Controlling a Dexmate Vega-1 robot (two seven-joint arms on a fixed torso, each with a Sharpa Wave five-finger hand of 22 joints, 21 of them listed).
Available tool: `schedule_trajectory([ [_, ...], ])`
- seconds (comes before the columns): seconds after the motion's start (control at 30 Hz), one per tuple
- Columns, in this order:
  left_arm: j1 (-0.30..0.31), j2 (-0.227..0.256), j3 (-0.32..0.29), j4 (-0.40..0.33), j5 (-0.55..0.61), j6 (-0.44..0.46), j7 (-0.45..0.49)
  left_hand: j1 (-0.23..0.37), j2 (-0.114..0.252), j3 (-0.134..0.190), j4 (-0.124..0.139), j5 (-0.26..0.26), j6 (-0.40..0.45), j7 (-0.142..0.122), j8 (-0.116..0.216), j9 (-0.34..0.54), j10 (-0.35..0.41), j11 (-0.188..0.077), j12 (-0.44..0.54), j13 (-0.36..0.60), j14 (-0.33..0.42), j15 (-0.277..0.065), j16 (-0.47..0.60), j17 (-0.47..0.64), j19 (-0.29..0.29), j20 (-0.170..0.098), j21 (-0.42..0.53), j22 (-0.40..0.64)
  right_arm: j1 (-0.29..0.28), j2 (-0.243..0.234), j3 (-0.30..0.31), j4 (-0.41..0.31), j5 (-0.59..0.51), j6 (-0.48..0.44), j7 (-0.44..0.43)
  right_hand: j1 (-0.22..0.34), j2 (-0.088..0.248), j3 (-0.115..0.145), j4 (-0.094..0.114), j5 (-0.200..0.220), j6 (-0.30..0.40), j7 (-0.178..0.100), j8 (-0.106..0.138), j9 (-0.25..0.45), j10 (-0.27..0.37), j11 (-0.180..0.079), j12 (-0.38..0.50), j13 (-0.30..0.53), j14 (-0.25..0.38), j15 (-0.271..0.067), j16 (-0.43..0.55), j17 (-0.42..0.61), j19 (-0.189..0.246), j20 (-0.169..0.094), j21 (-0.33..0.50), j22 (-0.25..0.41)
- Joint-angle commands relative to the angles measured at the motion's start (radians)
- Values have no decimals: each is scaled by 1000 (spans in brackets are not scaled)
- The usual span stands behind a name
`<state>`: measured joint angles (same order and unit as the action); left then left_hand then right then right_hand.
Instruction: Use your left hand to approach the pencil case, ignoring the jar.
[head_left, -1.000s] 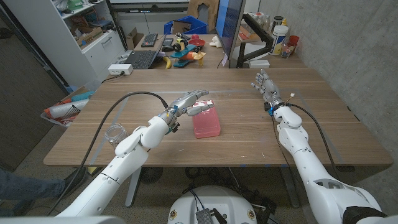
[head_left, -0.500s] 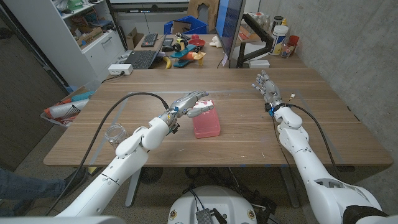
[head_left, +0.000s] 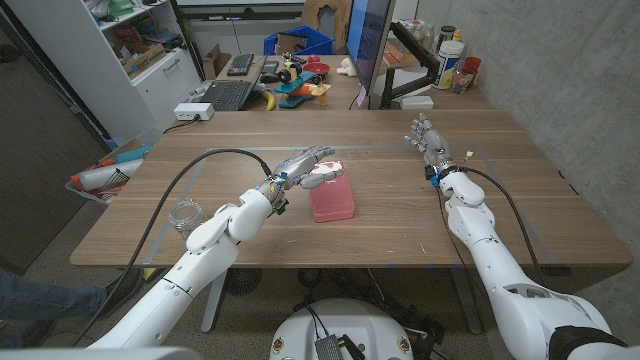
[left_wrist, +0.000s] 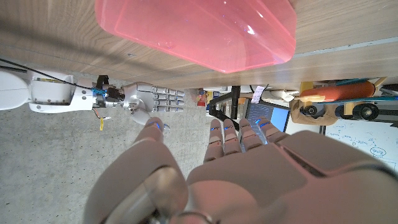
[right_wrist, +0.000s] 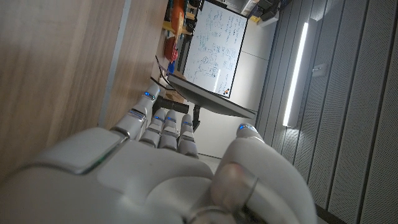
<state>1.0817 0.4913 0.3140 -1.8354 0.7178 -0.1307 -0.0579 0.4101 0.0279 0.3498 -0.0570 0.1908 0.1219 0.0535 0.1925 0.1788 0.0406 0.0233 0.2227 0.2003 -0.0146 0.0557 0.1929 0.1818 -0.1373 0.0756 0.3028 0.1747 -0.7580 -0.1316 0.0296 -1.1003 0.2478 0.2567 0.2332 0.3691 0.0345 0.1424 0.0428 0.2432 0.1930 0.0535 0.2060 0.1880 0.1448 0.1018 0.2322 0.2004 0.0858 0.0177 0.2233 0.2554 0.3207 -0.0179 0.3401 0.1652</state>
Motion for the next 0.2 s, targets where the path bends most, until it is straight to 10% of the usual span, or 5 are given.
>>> schedule_trajectory([
  [0.03, -6, 1, 4, 9, -1, -14, 10, 6, 6, 2, -6, 3, 8, 5, 4, 5, 10, 1, 3, 1, 11, 4, 1, -1, 2, -1, -2, 2, 11, 3, -2, 19, -6, 16, 5, 1, 8, 1, -4, -6, 10, 0, -6, 3, 9, -3, 0, 3, 13, 2, 1, 1, 10, 4, -3, 4],
  [0.2, -12, -3, 7, 18, 1, -18, 18, 6, 6, 2, -7, 3, 9, 4, 4, 5, 10, -4, 3, 1, 10, 4, 1, -1, 3, -1, -4, 2, 26, 4, 0, 47, -6, 32, 13, 1, 8, 1, -5, -6, 10, 0, -6, 3, 9, -2, -1, 3, 14, 1, 1, 1, 11, 4, -4, 4],
])
